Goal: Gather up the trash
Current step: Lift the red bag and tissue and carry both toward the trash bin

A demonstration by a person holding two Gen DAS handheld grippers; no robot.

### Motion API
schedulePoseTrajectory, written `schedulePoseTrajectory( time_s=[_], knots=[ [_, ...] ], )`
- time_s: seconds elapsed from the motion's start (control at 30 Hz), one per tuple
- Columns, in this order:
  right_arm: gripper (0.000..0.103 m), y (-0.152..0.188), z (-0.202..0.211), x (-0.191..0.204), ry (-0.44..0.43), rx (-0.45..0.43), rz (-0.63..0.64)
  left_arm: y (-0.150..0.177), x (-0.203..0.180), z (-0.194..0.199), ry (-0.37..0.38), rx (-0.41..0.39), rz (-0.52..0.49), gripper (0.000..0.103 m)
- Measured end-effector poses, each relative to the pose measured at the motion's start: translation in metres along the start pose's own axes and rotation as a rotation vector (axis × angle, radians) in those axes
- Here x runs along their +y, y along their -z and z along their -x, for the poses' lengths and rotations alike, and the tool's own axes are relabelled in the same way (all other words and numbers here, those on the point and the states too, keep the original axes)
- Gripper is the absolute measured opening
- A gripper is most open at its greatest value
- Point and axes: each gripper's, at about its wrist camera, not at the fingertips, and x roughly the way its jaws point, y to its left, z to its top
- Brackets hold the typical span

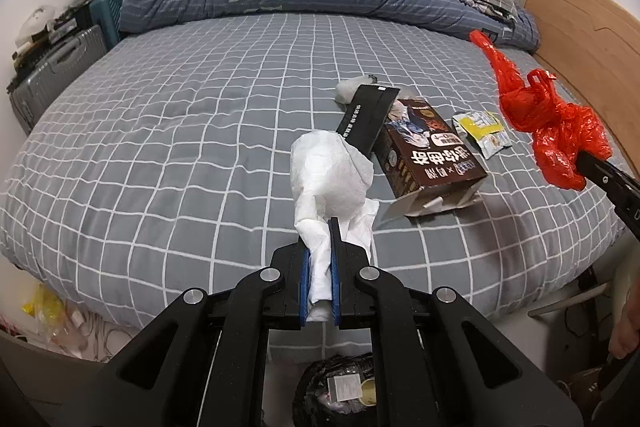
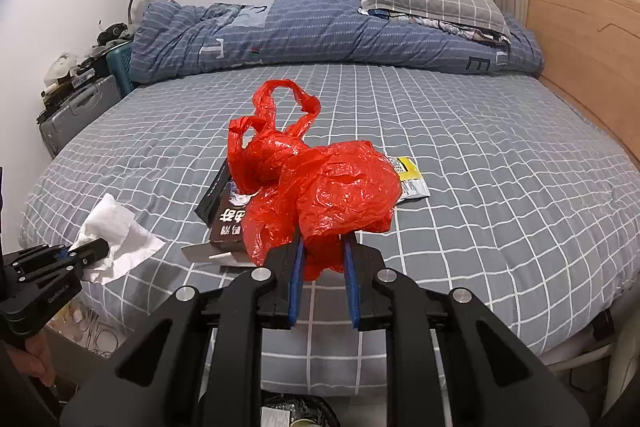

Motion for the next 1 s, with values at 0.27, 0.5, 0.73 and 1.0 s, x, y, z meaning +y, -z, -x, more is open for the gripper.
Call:
schedulePoseTrajectory(
  time_s=[0.27,0.5,0.73,1.0],
  knots=[
    [0.017,0.01,0.016,0.004,-0.005,0.0,0.005,0.011,-0.005,0.013,0.018,0.001,0.001,0.007],
    [0.017,0.025,0.029,0.01,-0.005,0.007,0.008,0.023,-0.009,0.027,0.034,-0.014,0.008,0.007],
    [0.017,0.04,0.043,0.011,-0.007,0.011,0.002,0.037,-0.008,0.038,0.036,-0.014,0.022,0.007],
    [0.017,0.054,0.058,0.014,-0.014,0.022,-0.005,0.058,-0.013,0.048,0.048,0.0,0.013,0.007]
  ],
)
